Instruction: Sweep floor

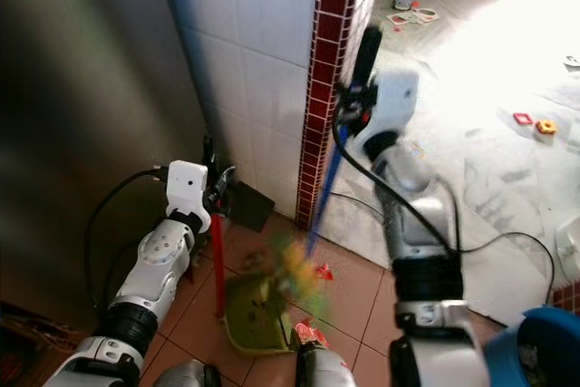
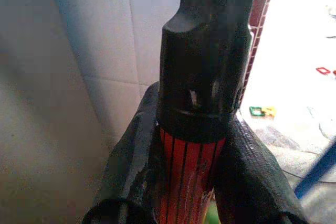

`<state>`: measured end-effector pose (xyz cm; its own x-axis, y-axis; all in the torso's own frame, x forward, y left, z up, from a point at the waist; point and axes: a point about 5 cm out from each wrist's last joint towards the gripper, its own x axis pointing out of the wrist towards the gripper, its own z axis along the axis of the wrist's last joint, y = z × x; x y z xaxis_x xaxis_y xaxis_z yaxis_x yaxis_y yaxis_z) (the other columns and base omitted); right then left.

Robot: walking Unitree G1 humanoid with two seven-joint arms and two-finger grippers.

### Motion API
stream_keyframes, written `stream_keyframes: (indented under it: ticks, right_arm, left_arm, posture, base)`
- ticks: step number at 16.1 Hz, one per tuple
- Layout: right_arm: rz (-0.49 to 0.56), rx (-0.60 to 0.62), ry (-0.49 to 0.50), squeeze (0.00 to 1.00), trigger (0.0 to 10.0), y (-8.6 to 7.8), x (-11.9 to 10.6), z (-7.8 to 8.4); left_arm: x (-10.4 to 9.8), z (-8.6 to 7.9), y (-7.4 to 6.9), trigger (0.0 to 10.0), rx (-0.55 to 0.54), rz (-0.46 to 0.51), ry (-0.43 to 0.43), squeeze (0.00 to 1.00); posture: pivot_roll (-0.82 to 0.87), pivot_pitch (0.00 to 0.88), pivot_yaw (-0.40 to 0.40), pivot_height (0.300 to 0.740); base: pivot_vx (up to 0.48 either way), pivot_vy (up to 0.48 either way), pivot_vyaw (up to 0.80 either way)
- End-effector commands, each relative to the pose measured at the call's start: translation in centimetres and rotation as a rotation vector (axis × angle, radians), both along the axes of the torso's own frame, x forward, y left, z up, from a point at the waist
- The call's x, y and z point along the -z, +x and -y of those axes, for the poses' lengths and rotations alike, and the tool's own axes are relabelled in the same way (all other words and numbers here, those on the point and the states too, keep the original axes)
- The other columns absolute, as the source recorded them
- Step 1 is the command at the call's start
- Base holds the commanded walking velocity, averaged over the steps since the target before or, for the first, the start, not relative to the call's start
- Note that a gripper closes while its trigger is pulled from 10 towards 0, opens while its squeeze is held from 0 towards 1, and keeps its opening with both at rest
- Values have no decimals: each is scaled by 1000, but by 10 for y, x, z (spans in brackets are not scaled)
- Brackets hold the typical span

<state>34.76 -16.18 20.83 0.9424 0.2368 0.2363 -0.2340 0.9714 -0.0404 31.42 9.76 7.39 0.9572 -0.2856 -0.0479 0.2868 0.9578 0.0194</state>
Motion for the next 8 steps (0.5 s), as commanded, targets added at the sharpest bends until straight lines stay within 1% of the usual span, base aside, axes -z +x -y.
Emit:
stream_keyframes:
  ticks: [1,3,4,5,6,7,8]
  right_arm:
    - [124,7,-8,0,10000,-2,-25,-1]
    - [134,65,-56,0,10000,-3,-21,7]
    - [132,99,-87,0,10000,-4,-17,10]
    - [129,116,-117,0,10000,-5,-13,12]
    - [113,136,-169,0,10000,-6,-5,13]
    - [112,146,-181,0,10000,-6,-2,13]
    - [84,169,-182,0,10000,-8,9,14]
  left_arm:
    - [10,12,-6,10000,27,-77,-84,0]
    - [1,14,-7,10000,35,-45,-116,0]
    - [-4,12,-8,10000,34,-25,-136,0]
    - [-6,11,-10,10000,34,-21,-138,0]
    - [-10,8,-11,10000,37,-2,-150,0]
    - [-12,8,-12,10000,40,5,-155,0]
    - [-18,6,-17,10000,48,18,-153,0]
  posture:
    - [-150,53,-24,740]
    - [-147,52,-24,740]
    - [-144,52,-23,740]
    - [-138,52,-21,740]
    - [-134,52,-21,740]
    - [-127,53,-23,740]
    - [-110,55,-24,740]
  base:
    - [0,0,0]
    - [0,0,0]
    - [0,0,0]
    - [0,0,0]
    - [0,0,0]
    - [0,0,0]
    - [0,0,0]
